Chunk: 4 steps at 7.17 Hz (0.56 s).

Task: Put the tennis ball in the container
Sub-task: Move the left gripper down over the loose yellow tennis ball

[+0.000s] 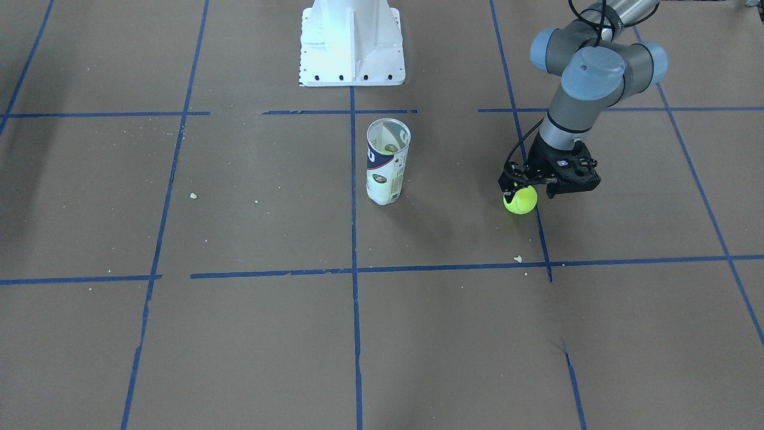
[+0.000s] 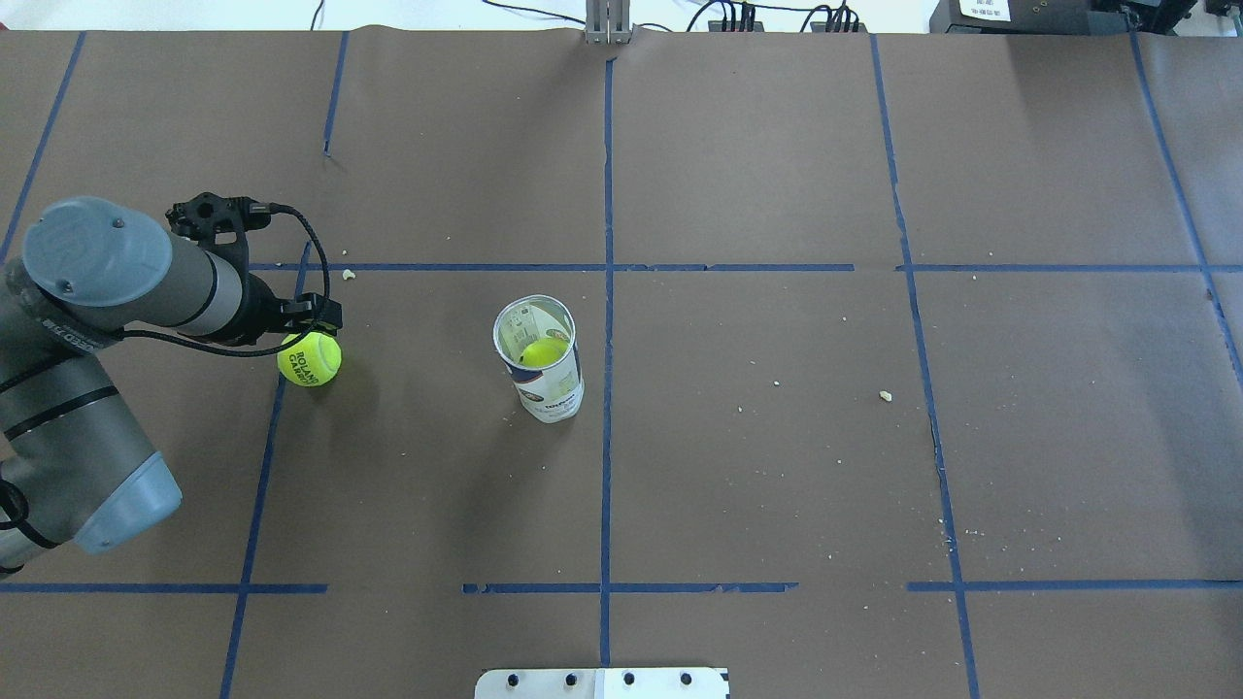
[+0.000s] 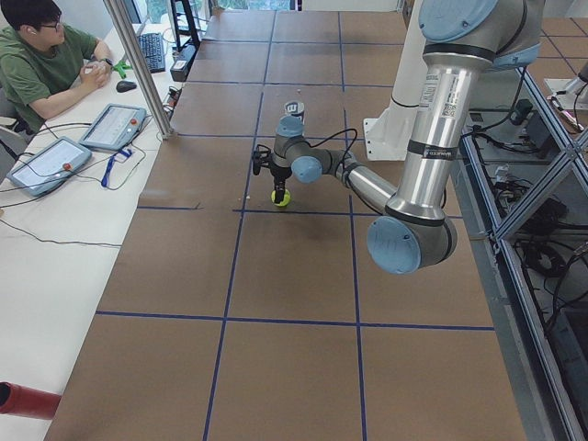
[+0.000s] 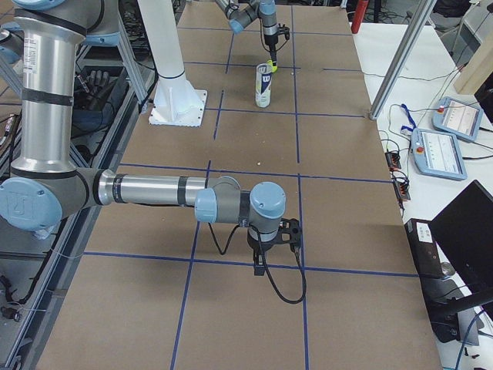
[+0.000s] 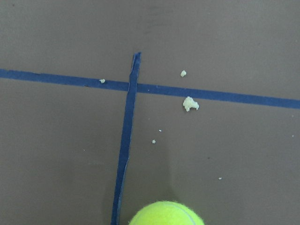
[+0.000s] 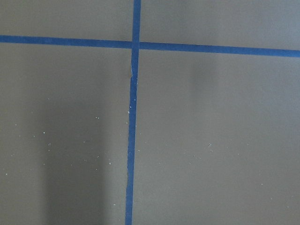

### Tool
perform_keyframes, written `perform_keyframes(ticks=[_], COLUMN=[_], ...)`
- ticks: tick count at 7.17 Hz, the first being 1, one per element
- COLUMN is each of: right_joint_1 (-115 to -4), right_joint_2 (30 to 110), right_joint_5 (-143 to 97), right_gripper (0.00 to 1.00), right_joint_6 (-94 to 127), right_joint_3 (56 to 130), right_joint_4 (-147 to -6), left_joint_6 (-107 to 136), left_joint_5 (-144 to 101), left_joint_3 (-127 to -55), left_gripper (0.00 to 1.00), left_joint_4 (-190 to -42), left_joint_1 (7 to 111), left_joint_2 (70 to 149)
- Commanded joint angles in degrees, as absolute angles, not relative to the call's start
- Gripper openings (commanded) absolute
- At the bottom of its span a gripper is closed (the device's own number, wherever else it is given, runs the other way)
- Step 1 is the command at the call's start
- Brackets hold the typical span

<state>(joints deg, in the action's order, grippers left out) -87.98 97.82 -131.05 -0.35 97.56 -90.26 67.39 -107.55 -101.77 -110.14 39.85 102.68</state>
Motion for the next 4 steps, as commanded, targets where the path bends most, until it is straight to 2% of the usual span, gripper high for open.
perform_keyframes(ticks=[1, 4], right_joint_1=[-87.98, -87.98], right_joint_2=[97.82, 97.82], right_joint_5=[-131.04, -131.04], right_gripper=[1.00, 1.00], right_joint_6=[-0.35, -0.35], right_joint_3=[97.56, 97.56], right_joint_4=[-90.26, -90.26], left_joint_6=[67.41, 67.50], left_joint_5=[-107.49, -107.58], left_joint_3=[-100.29, -99.58], left_gripper=[1.00, 1.00], left_joint_4=[-111.00, -111.18], left_joint_1=[38.94, 38.50], left_joint_2=[102.92, 103.18])
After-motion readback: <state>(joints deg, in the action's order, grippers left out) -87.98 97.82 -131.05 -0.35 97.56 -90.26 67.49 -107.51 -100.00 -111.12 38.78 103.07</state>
